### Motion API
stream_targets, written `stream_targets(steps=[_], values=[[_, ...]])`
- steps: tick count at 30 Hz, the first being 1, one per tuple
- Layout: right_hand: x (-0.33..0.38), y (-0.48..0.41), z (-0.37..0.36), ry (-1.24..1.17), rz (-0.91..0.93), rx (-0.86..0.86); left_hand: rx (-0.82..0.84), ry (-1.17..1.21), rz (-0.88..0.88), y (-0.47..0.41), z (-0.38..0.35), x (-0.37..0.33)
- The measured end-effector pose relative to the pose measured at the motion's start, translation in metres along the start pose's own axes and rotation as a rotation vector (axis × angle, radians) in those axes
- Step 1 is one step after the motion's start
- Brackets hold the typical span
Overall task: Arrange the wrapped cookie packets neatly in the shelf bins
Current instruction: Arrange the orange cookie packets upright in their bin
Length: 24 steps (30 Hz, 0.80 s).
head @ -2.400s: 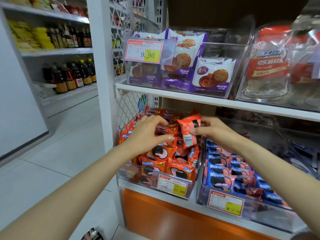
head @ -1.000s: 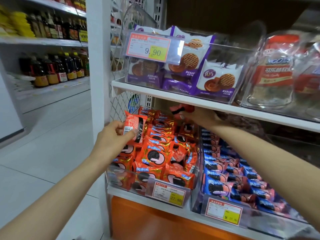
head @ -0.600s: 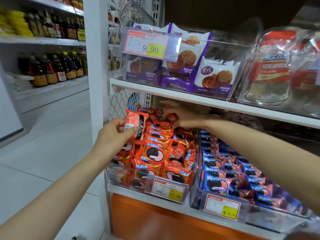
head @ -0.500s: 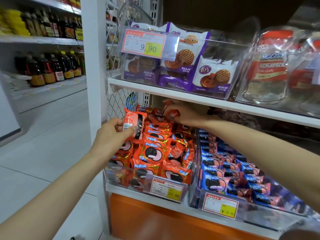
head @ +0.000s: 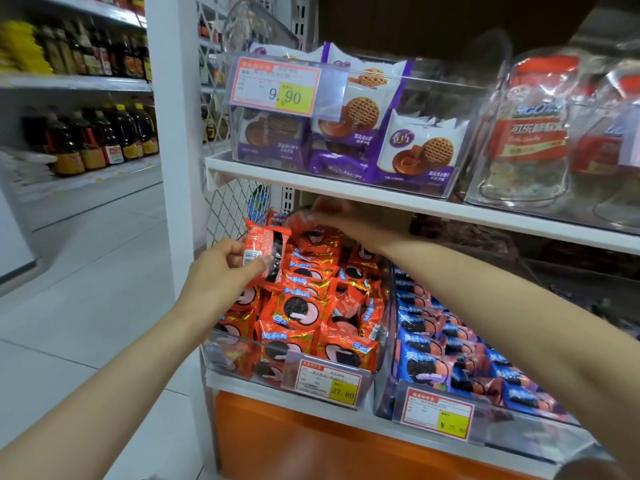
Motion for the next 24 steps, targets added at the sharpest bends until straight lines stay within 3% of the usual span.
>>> stream_targets(steps=[8,11,16,24], values=[[-0.023,0.005,0.018,-0.044,-0.062,0.1,0.007,-0.004,0.006,-0.004,0.003,0.004],[-0.046,0.01,0.032,0.115,-0.12,0.084,0.013,0.002,-0.009,-0.004,0.001,0.002],[-0.069,0.011,0.024,0.548,-0.231,0.22,0.013,0.012,-0.027,-0.004,-0.001,-0.002],[-0.078,-0.016,0.023,0.817,-0.286,0.452,0.015,0.007,-0.023,-0.005,0.003,-0.001]])
Point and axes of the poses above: each hand's wrist, its own y-axis away from the middle knuckle, its own z-axis out of the back of the hand, x = y × z, the point moved 4 cm from there along -y, towards the middle knuckle, and after that the axes turned 4 degrees about -z, right-handed, at the moved point
